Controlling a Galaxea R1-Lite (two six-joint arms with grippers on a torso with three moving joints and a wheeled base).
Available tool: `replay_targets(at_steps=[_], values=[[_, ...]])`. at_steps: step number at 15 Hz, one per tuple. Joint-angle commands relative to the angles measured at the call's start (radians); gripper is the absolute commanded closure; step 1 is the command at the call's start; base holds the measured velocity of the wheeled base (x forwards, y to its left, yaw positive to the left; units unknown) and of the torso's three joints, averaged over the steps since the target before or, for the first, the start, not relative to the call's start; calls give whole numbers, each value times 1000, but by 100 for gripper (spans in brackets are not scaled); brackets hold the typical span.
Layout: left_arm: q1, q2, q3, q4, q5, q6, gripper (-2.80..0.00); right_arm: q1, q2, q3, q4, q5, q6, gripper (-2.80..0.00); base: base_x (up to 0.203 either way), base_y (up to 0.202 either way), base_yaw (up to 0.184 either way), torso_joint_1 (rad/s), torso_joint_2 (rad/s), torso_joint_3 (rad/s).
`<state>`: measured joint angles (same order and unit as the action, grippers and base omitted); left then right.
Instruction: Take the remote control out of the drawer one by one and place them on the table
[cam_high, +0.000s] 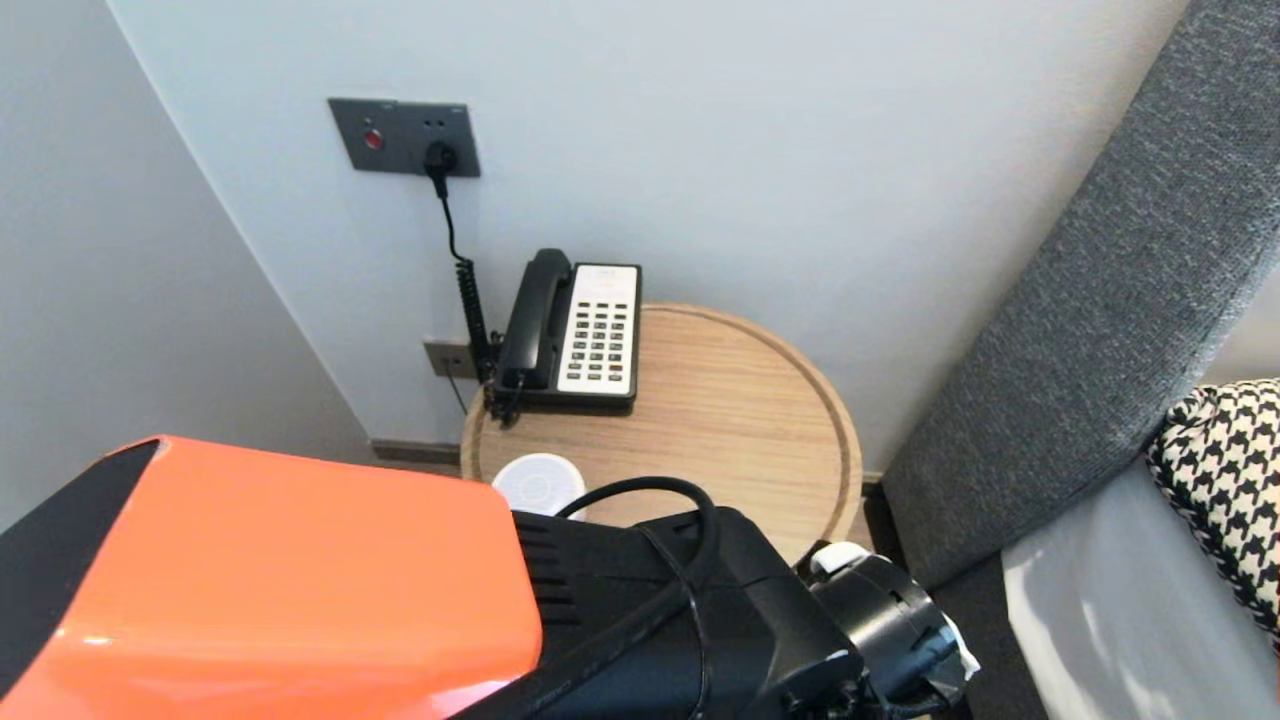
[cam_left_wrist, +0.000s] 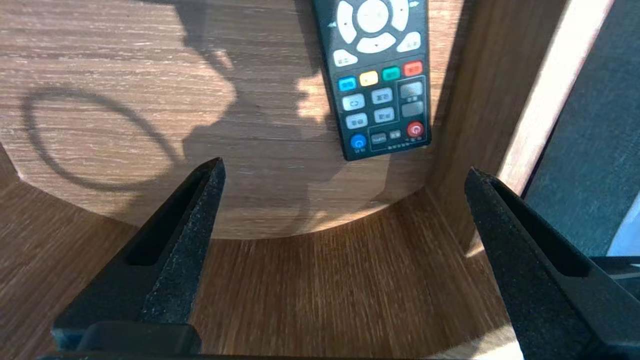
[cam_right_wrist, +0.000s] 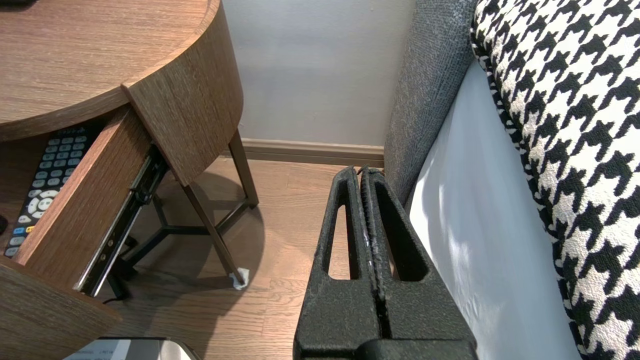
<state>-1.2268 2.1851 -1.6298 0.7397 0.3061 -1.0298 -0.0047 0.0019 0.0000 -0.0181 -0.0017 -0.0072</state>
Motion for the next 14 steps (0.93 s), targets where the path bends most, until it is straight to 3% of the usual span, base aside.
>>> replay_targets(at_steps=[1, 8, 14], values=[[0, 12, -1, 6, 1, -17, -280, 0, 1, 12, 0, -1, 0, 0, 0, 0, 0, 0, 0, 0], [8, 14, 2, 9, -23, -57, -280, 0, 1, 25, -34, -3, 13, 0, 0, 0, 0, 0, 0, 0], [18, -79, 20, 9, -41, -83, -280, 0, 1, 25, -34, -3, 13, 0, 0, 0, 0, 0, 0, 0]])
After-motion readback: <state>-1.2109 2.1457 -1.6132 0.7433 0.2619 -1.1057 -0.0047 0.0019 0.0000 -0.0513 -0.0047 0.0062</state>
